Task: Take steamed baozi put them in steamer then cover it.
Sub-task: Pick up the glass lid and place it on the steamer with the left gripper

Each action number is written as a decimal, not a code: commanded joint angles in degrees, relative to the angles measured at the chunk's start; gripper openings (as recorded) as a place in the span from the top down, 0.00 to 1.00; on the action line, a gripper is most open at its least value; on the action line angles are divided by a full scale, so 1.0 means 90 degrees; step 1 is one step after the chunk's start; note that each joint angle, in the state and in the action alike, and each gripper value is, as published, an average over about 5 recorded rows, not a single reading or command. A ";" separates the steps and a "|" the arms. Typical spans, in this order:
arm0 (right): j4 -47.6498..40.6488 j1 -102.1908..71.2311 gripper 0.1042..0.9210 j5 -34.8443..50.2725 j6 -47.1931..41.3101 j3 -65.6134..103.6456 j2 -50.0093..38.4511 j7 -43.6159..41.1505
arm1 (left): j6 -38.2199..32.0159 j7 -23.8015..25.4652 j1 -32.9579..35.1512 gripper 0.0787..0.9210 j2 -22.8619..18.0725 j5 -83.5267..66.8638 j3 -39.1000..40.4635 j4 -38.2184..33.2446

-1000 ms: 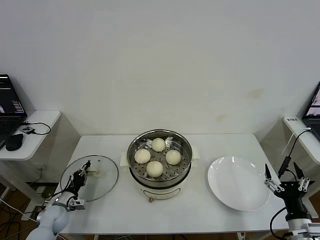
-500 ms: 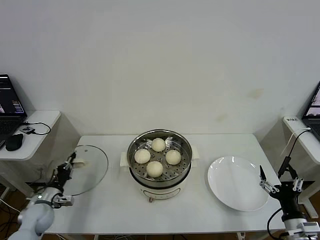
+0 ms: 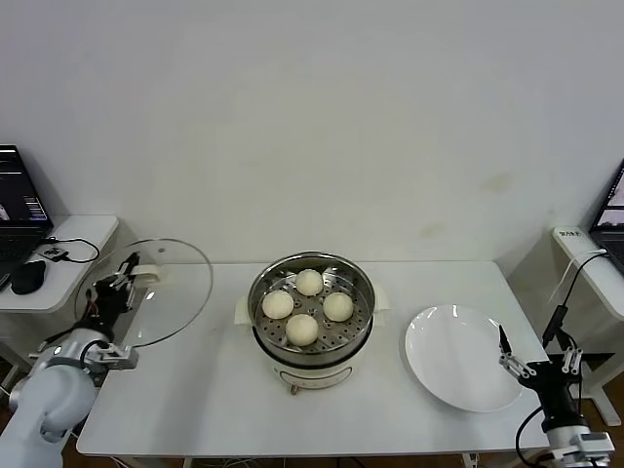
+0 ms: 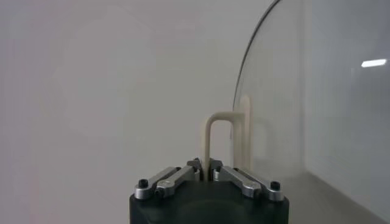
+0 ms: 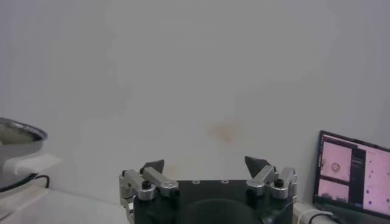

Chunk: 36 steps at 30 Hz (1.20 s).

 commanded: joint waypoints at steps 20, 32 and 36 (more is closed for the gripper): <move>-0.0539 0.0278 0.12 -0.1591 0.0478 -0.0268 0.0753 0.0205 | 0.1943 0.1656 -0.1886 0.92 -0.1692 0.1581 0.3480 -0.0856; -0.0769 0.0317 0.12 -0.1739 0.0596 -0.0316 0.0818 0.0249 | 0.1972 0.1727 -0.2140 0.92 -0.2852 0.2549 0.3929 -0.0289; -0.0812 0.0330 0.12 -0.1763 0.0621 -0.0344 0.0828 0.0250 | 0.1972 0.1747 -0.2185 0.92 -0.3046 0.2687 0.3998 -0.0121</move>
